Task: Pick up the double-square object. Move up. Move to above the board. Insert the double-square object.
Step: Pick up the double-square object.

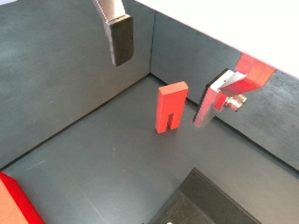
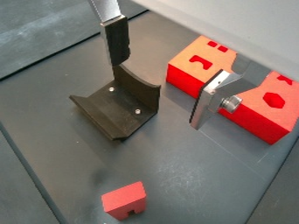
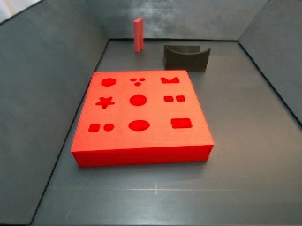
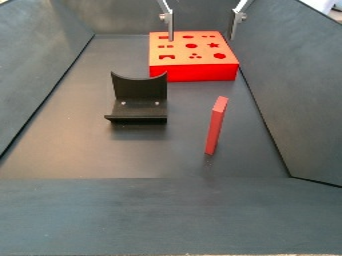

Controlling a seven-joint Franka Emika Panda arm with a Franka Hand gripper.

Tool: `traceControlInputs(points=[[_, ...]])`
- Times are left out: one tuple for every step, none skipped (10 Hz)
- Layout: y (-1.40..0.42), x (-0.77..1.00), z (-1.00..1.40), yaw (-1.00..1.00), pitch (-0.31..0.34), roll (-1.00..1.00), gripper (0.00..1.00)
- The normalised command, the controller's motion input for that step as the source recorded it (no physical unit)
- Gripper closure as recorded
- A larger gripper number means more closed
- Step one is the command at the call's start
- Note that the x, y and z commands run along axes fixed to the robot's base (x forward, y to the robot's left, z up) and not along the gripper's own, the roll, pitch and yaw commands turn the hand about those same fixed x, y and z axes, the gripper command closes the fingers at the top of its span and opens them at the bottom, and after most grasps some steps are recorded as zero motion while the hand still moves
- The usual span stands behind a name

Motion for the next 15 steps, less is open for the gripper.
traceControlInputs(points=[[0.11, -0.11, 0.0, 0.0, -0.05, 0.0, 0.0], [0.59, -0.12, -0.17, -0.07, -0.114, -0.16, 0.0], [0.61, -0.37, -0.45, -0.19, -0.116, -0.09, 0.0], [0.63, -0.19, -0.6, -0.21, -0.104, -0.07, 0.0], [0.61, 0.0, -0.76, -0.32, -0.11, -0.04, 0.0], [0.6, 0.0, -0.85, -0.37, -0.123, -0.03, 0.0], [0.54, 0.0, -0.84, -0.39, -0.131, -0.01, 0.0], [0.41, 0.01, -0.81, -0.39, -0.139, -0.01, 0.0], [0.27, 0.0, -0.81, -0.41, -0.141, -0.02, 0.0], [0.03, 0.0, -0.8, -0.41, -0.17, 0.0, 0.0], [0.0, 0.0, -0.82, -0.37, -0.177, -0.02, 0.0], [0.0, -0.06, -0.82, -0.35, -0.194, -0.02, 0.0], [0.0, -0.07, -0.83, -0.33, -0.189, 0.0, 0.0], [0.03, -0.19, -0.87, -0.28, -0.174, 0.0, 0.0], [0.0, -0.24, -0.86, -0.25, -0.191, 0.0, 0.0]])
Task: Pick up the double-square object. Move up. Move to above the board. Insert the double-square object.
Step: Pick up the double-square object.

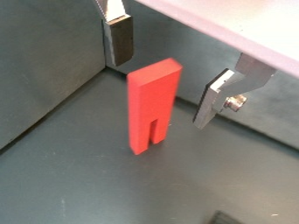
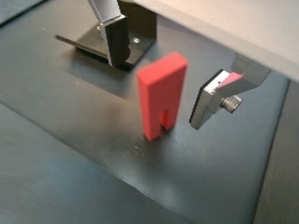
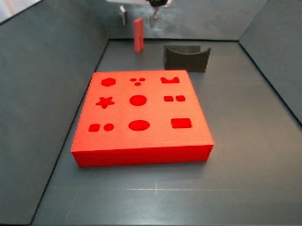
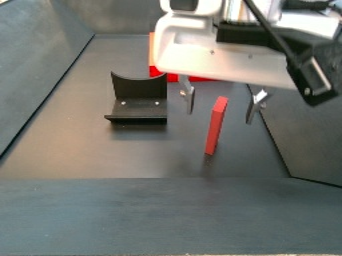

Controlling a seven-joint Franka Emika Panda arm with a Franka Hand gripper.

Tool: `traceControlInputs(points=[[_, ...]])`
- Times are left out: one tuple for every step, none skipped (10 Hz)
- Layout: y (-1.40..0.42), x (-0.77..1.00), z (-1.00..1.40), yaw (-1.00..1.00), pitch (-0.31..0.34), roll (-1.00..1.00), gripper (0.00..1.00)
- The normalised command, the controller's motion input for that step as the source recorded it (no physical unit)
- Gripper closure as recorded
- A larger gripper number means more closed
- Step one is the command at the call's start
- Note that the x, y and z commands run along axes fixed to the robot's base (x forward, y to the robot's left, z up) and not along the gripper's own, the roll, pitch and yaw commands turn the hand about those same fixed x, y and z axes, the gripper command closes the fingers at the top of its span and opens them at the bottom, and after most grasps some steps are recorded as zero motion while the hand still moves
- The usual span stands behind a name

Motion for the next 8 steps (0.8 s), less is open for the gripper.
traceControlInputs(points=[[0.0, -0.43, -0.35, -0.08, -0.299, 0.07, 0.0], [0.0, 0.0, 0.0, 0.0, -0.021, 0.0, 0.0], [0.0, 0.0, 0.0, 0.0, -0.016, 0.0, 0.0], [0.0, 0.0, 0.0, 0.0, 0.0, 0.0, 0.0], [0.0, 0.0, 0.0, 0.0, 0.0, 0.0, 1.0], [0.0, 0.0, 0.0, 0.0, 0.0, 0.0, 1.0], [0.0, 0.0, 0.0, 0.0, 0.0, 0.0, 1.0], [0.0, 0.0, 0.0, 0.0, 0.0, 0.0, 1.0]])
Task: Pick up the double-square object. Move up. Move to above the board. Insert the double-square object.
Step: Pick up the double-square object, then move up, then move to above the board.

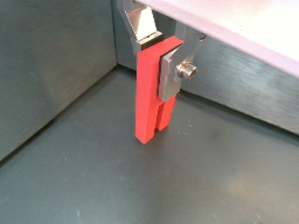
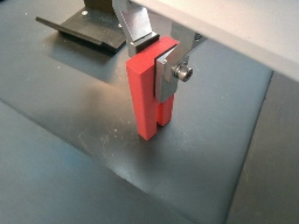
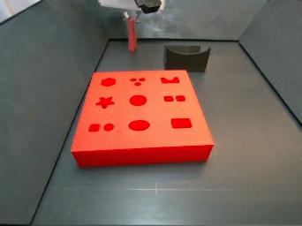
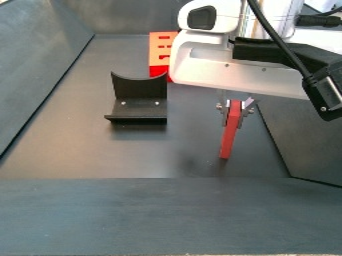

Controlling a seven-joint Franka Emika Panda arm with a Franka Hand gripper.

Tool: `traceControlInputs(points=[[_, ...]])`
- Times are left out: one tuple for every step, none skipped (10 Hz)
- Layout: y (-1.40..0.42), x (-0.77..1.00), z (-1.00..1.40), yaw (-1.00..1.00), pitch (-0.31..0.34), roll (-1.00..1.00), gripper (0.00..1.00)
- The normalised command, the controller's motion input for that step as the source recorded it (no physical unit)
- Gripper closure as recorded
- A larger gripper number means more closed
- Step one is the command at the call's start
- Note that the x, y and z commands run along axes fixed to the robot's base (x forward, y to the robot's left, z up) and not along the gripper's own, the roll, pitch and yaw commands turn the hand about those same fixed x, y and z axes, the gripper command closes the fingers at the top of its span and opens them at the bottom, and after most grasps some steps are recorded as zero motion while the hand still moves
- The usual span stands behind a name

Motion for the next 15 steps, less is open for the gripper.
traceControlInputs(points=[[0.0, 0.0, 0.0, 0.0, 0.0, 0.0, 1.0], [0.0, 0.0, 0.0, 0.0, 0.0, 0.0, 1.0], [0.0, 0.0, 0.0, 0.0, 0.0, 0.0, 1.0], [0.0, 0.0, 0.0, 0.0, 0.0, 0.0, 1.0], [0.0, 0.0, 0.0, 0.0, 0.0, 0.0, 1.0], [0.0, 0.0, 0.0, 0.0, 0.0, 0.0, 1.0], [0.0, 0.0, 0.0, 0.0, 0.0, 0.0, 1.0], [0.0, 0.0, 0.83, 0.0, 0.0, 0.0, 1.0], [-0.06, 0.0, 0.85, 0.04, 0.01, -0.02, 1.0], [-0.07, -0.04, 0.76, 0.03, 0.04, -0.01, 1.0], [-0.04, -0.04, 0.59, 0.03, 0.058, 0.03, 1.0], [-0.02, -0.03, 0.4, 0.02, 0.065, 0.07, 1.0], [-0.02, -0.03, 0.26, 0.02, 0.072, 0.09, 1.0], [-0.02, -0.04, 1.0, -0.15, -0.321, 0.36, 1.0], [-0.02, -0.05, 1.0, -0.13, -0.307, 0.36, 1.0]])
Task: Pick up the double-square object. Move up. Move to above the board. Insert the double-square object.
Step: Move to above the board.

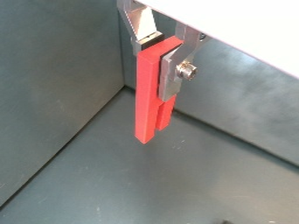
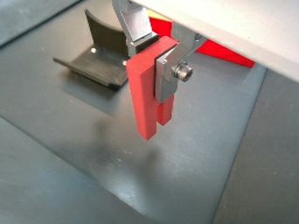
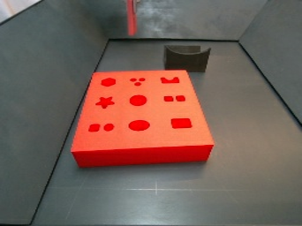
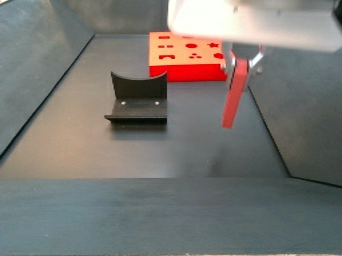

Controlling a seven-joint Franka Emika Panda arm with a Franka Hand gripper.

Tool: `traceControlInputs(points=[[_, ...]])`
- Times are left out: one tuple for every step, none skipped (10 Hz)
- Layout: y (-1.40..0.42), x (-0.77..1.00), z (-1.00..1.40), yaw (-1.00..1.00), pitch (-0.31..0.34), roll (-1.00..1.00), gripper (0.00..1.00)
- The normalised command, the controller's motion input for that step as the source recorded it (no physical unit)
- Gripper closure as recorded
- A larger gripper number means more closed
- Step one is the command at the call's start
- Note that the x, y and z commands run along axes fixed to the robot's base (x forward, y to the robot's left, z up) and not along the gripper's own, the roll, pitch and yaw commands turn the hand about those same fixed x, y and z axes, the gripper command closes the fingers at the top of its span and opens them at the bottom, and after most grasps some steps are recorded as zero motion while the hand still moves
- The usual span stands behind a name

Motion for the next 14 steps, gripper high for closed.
traceControlInputs(points=[[-0.03, -0.06, 1.0, -0.08, -0.238, 0.3, 1.0], [-0.03, -0.07, 1.0, -0.06, -0.18, 0.25, 1.0], [-0.02, -0.07, 1.0, -0.03, -0.089, 0.18, 1.0], [-0.02, -0.07, 1.0, -0.02, -0.022, 0.14, 1.0], [-0.02, -0.07, 1.0, -0.01, 0.016, 0.13, 1.0], [-0.02, -0.07, 1.0, 0.01, 0.037, 0.12, 1.0], [-0.02, -0.06, 1.0, 0.02, 0.057, 0.11, 1.0], [-0.02, -0.06, 1.0, 0.02, 0.072, 0.11, 1.0], [-0.02, -0.05, 1.0, 0.03, 0.081, 0.1, 1.0], [-0.02, -0.04, 1.0, 0.03, 0.085, 0.09, 1.0], [-0.02, -0.04, 1.0, 0.03, 0.083, 0.09, 1.0], [-0.02, -0.03, 1.0, 0.04, 0.082, 0.09, 1.0], [-0.02, -0.02, 0.84, 0.04, 0.081, 0.1, 1.0], [-0.02, -0.02, 0.73, 0.04, 0.08, 0.1, 1.0]])
